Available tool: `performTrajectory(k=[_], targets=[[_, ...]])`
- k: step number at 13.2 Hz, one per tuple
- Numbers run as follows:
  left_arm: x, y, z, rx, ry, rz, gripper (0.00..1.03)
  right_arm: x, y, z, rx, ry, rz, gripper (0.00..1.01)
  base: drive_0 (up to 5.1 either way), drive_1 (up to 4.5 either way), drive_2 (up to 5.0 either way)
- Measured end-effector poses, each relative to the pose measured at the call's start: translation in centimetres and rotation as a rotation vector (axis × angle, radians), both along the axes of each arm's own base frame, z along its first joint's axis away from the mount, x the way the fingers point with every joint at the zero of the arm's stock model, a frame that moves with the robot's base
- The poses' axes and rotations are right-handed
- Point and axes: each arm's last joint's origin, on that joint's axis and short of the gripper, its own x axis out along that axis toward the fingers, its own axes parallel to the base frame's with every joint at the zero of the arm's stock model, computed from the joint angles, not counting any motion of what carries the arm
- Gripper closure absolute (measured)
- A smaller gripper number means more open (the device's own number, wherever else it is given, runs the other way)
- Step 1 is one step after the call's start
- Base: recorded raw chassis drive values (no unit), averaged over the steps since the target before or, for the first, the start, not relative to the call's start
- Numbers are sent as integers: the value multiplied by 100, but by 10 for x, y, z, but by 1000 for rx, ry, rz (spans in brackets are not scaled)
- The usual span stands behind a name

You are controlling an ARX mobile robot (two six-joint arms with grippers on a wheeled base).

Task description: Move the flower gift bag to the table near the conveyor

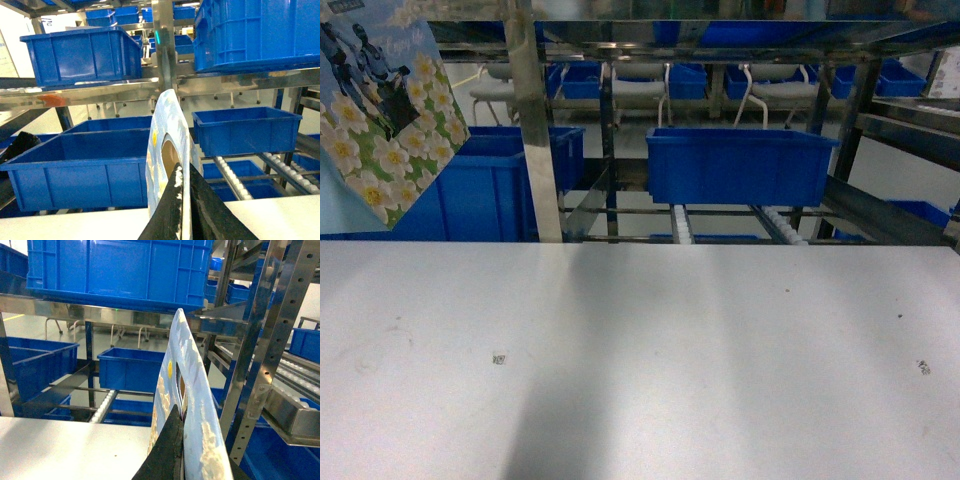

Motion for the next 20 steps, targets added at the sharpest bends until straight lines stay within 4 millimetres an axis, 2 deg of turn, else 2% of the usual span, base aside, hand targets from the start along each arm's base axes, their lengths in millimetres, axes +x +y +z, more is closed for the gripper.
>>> performTrajectory(k=[4,6,9,12,14,17,20], targets=[[0,0,0,0,0,0,101,2,0,0,0,-14,-1,99,0,0,0],[0,0,0,0,0,0,101,16,-1,-6,-1,-10,16,99,0,0,0],[0,0,0,0,0,0,101,53,1,-40,46,52,102,99,0,0,0],[0,0,0,0,0,0,101,80,-1,-83,130,160,172,99,0,0,0],[0,0,0,0,0,0,101,89,-7,-106,175,187,130,99,0,0,0],[0,0,0,0,0,0,101,86,-16,-157,245,353,82,99,0,0,0],[0,0,0,0,0,1,101,85,-22,-179,272,441,61,99,0,0,0]])
